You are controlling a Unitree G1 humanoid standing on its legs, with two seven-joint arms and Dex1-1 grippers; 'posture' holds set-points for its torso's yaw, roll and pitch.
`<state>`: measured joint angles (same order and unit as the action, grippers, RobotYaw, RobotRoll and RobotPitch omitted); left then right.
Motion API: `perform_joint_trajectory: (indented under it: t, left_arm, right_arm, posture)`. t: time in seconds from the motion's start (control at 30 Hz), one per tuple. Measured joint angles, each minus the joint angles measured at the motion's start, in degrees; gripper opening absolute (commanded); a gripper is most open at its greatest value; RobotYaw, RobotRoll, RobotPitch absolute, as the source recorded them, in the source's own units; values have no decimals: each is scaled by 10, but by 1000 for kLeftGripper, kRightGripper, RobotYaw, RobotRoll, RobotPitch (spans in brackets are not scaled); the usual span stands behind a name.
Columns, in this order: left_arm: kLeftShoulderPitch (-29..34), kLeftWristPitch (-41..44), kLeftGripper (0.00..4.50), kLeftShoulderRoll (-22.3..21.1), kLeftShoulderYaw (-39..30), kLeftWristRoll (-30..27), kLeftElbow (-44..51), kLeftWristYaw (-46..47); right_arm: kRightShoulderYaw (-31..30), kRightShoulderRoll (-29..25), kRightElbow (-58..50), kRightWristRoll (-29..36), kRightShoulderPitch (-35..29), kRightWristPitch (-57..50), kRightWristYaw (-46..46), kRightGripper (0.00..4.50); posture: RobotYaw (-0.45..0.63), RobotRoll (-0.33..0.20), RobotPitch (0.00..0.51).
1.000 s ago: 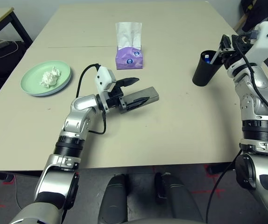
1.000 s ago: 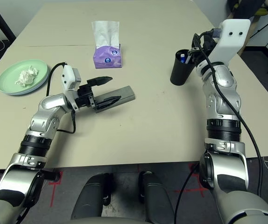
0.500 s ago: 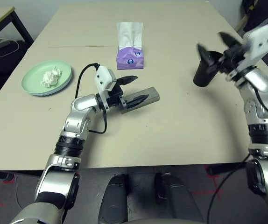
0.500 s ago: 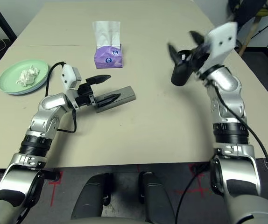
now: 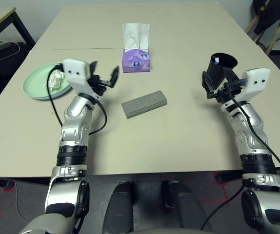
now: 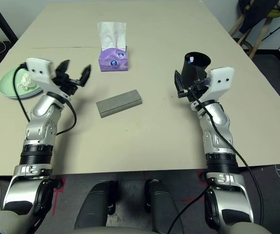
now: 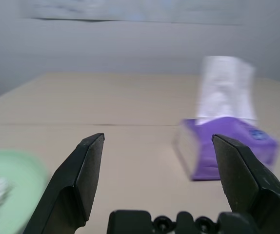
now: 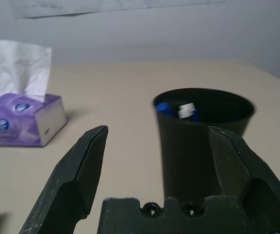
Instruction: Organize and tidy the items on the table.
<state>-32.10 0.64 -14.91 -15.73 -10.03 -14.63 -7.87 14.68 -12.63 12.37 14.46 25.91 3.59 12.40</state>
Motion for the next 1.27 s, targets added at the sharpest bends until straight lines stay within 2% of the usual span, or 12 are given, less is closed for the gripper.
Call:
perform_joint_trajectory:
  t: [0.13,0.37,0.47,0.77,1.27]
  left_arm:
    - [35,-8,4500,-13,-17,7,2,26]
    - [76,-12,4500,-90,-49,-27,-2,-44]
    - [100,0,4500,-110,-64,-43,-9,-69]
    - [118,68,4500,-123,-73,-83,-16,-107]
    - [122,72,4500,-123,-74,-90,-16,-109]
  right_arm:
    - [11,-5,-13,0,-22,0,-15,4462]
    - [31,-59,18,4,-19,2,11,4462]
    - [37,-75,46,8,-19,4,32,4462]
    - [40,-89,92,22,-4,27,71,4462]
    - [40,-88,93,26,-17,35,74,4462]
  posture:
    - [108,0,118]
    - [102,0,114]
    - [109,0,115]
    - [109,0,113]
    - [92,0,112]
